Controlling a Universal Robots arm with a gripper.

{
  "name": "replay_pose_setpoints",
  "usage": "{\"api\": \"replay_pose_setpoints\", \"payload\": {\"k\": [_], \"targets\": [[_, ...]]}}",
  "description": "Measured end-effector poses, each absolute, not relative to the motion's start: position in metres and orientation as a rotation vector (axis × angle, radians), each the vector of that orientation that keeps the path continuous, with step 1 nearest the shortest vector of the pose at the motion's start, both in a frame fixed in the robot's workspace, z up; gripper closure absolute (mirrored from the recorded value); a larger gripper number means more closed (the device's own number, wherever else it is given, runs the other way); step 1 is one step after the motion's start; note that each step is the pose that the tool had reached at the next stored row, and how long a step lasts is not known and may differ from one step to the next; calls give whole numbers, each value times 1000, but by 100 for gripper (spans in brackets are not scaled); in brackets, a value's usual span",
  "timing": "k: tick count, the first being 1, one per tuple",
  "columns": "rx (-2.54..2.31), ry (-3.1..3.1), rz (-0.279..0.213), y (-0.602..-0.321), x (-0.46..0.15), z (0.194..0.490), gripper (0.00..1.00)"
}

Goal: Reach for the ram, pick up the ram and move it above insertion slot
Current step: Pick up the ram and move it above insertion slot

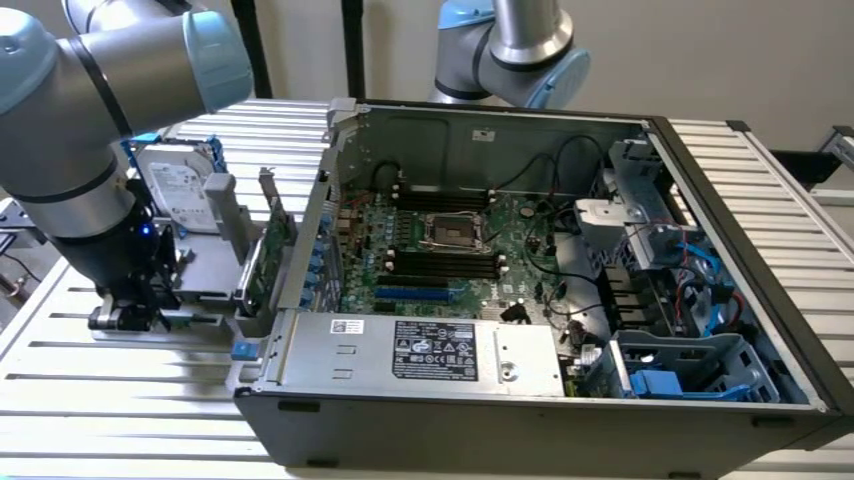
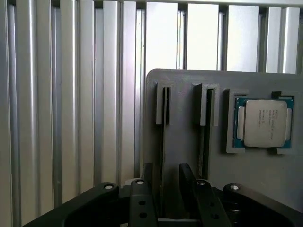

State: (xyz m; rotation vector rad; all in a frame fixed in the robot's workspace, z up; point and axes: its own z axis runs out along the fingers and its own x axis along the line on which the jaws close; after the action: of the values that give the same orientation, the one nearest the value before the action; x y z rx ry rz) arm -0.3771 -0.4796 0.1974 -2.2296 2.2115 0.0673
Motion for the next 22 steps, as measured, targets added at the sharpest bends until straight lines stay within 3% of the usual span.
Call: {"api": "replay_pose_setpoints", "payload": {"k": [2, 7, 22], "targets": [[-2229, 2211, 69, -480, -377, 197, 65], [-2233, 2215, 78, -480, -377, 197, 85], [-2214, 2240, 85, -481, -376, 197, 87]]}}
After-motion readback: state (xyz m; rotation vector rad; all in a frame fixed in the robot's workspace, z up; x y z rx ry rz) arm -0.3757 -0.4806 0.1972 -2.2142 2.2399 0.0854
